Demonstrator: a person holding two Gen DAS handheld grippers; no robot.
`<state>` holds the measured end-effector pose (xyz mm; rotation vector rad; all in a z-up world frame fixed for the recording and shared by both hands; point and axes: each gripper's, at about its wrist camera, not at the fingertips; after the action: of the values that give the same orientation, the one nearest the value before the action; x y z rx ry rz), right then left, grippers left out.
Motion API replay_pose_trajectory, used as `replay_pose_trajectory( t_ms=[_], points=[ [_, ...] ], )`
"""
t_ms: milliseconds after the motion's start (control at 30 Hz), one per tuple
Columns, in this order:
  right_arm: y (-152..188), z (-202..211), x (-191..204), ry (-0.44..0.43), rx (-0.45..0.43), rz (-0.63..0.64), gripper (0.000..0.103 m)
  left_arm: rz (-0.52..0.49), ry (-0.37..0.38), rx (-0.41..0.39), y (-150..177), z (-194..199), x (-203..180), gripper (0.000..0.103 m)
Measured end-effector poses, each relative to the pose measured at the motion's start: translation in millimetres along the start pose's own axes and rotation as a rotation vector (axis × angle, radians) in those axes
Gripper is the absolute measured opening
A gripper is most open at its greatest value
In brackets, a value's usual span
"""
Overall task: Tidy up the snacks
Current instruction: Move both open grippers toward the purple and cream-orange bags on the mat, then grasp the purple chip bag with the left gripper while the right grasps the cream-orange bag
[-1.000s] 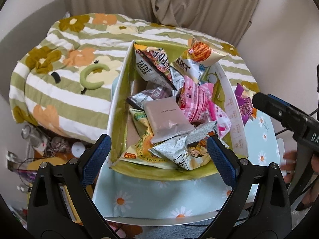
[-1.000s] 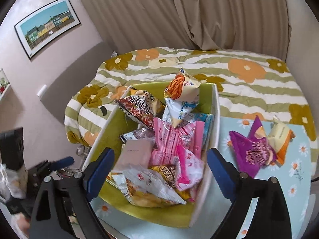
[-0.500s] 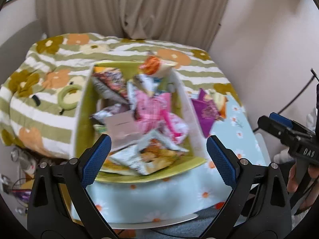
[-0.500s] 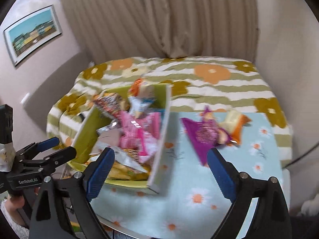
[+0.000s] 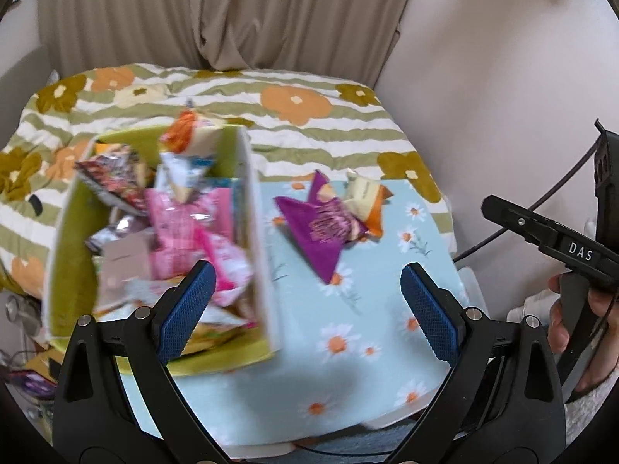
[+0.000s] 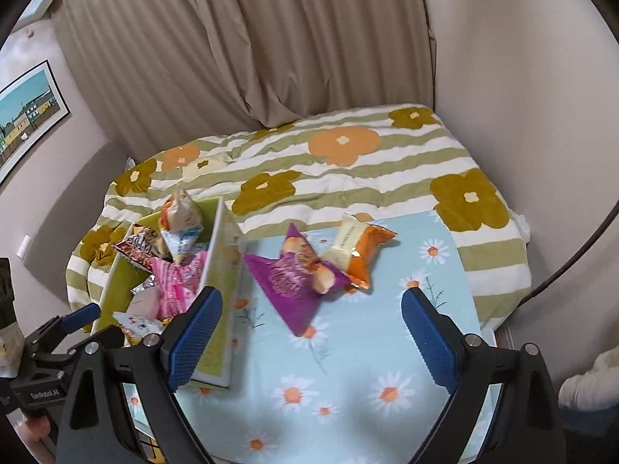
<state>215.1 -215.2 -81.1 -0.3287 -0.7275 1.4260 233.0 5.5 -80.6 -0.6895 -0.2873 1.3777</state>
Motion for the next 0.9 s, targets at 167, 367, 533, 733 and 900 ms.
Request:
replay_pose_trajectory(
  t_ms=[167,367,533,733,900],
  points=[
    [-27.0,-23.2,-36.9,-0.041,0.049,0.010,0.092,0.045,-0.040,0.022,-21.7,-46.7,-37.9,0.096],
    [-53.6,-72.0,-68.7,-0.088,0.122,0.004,0.092,0.116,-0.123,0.057,-43.7,-116.2,-55.0,0.096],
    [-59.7,-133.5,-86.8,-0.151,0.224,-0.028,0.092,0.206,-0.173,0.132,-45.9,-177.8,-44.7,0.096],
    [-55.1,-196.0,-101.0,-0.223,0.330,-0.128,0.093,0.270,-0.228,0.176,-39.2,-224.6,-33.3,0.096],
    [-48.9,-229.3,-105.5,-0.242,0.385,-0.190,0.092,0.303,-0.275,0.221,-35.5,-252.6,-23.6,0.096]
  ],
)
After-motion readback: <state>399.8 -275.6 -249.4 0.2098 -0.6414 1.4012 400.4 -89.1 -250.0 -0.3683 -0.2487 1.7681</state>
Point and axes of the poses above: each gripper's, at about its wrist camera, not at the fingertips, and z roughly against the way its jaws point, x to its left, y to its underside
